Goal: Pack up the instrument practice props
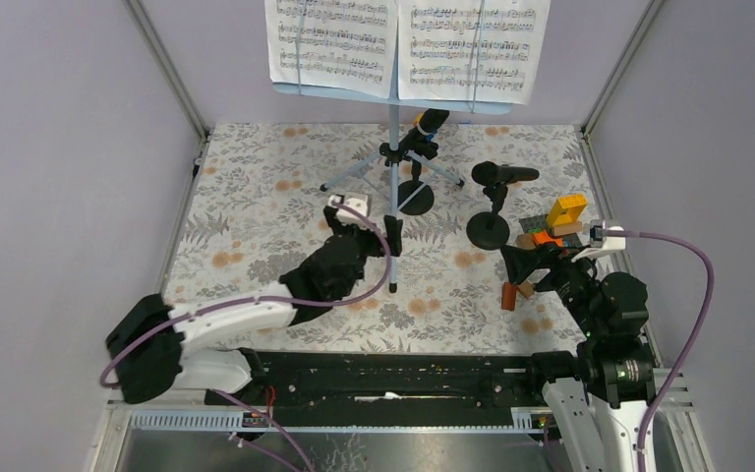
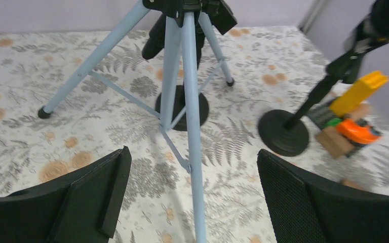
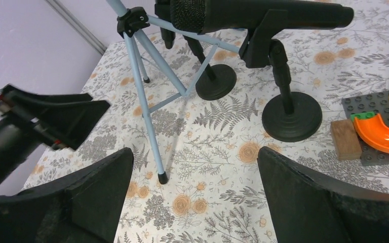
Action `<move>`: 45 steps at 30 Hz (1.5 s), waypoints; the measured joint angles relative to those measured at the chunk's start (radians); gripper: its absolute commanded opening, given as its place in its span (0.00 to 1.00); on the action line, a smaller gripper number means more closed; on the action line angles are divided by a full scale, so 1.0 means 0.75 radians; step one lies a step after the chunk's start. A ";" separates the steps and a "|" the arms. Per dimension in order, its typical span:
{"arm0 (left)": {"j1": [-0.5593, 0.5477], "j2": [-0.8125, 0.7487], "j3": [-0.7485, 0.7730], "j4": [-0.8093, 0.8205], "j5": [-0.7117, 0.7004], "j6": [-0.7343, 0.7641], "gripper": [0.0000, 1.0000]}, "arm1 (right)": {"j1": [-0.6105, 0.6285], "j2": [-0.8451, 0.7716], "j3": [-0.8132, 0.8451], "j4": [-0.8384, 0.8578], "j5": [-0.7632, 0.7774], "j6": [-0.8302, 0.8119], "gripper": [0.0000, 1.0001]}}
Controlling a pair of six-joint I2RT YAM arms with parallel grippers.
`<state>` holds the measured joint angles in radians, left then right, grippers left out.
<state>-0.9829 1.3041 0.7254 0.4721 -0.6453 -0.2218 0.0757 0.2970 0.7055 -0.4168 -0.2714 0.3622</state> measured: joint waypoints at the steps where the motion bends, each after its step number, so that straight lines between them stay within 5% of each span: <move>1: -0.005 -0.062 -0.021 -0.028 0.026 -0.035 0.99 | 0.000 0.006 0.017 -0.013 0.010 0.000 1.00; 9: -0.002 -0.464 -0.085 -0.492 0.209 -0.243 0.99 | 0.000 0.102 0.144 -0.140 0.064 0.006 1.00; 15: -0.002 -0.621 0.123 -0.918 0.262 -0.258 0.99 | 0.000 0.199 0.194 -0.191 0.053 0.007 1.00; 28: -0.002 -0.498 0.890 -1.409 0.378 -0.190 0.98 | 0.000 0.364 0.451 -0.234 -0.191 0.033 0.98; 38: -0.002 -0.334 1.281 -1.531 0.353 -0.101 0.97 | 0.000 0.539 0.749 -0.098 -0.475 0.176 0.83; 45: -0.002 -0.207 1.589 -1.612 0.320 -0.007 0.98 | 0.000 0.718 0.920 -0.054 -0.499 0.248 0.85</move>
<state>-0.9844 1.1488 1.9175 -0.7368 -0.4049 -0.2272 0.0757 0.8356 1.3956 -0.4576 -0.6460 0.5484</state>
